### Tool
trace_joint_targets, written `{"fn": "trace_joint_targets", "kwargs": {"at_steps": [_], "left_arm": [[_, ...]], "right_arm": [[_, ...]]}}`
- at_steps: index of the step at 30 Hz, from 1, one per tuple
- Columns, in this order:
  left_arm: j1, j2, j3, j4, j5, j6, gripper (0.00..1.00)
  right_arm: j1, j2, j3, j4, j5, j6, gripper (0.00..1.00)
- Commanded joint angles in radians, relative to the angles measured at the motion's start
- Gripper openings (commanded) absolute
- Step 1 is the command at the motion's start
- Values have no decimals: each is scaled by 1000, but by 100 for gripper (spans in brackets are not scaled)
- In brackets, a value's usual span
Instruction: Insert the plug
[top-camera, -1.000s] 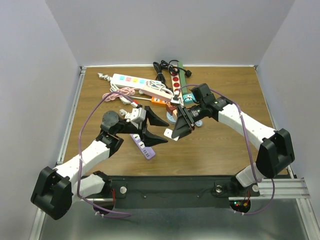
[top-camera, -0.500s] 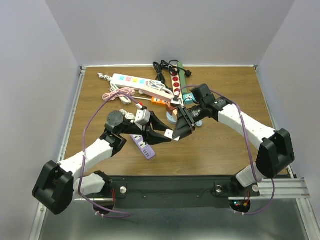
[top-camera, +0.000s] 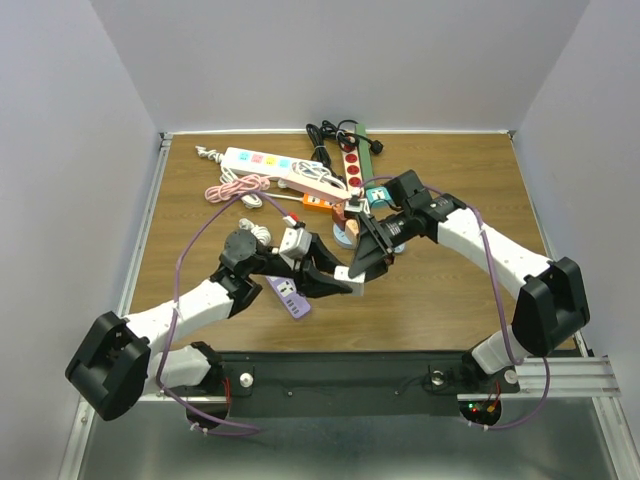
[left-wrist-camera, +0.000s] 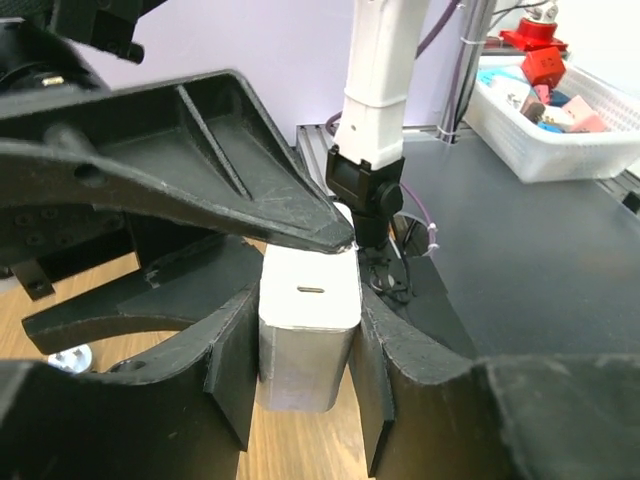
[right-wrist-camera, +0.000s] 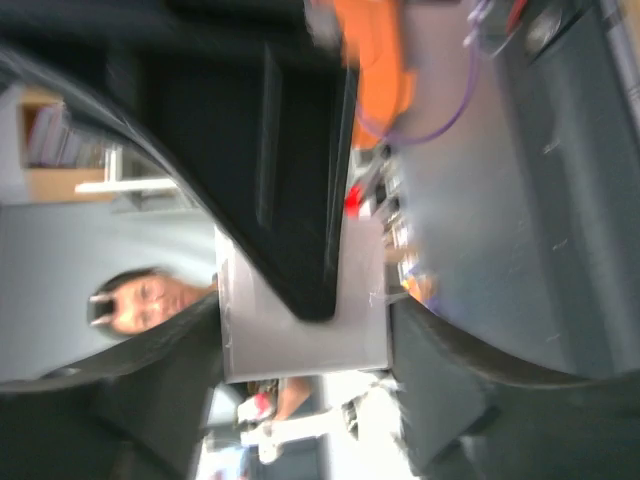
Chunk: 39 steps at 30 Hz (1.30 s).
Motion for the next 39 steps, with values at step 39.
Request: {"fn": "trace_joint_targets", "kwargs": {"at_steps": [39], "left_arm": [[2,193,12,11,105,-176,0]], "right_arm": [[85,-211,-72,-40,555,-449,72]]}}
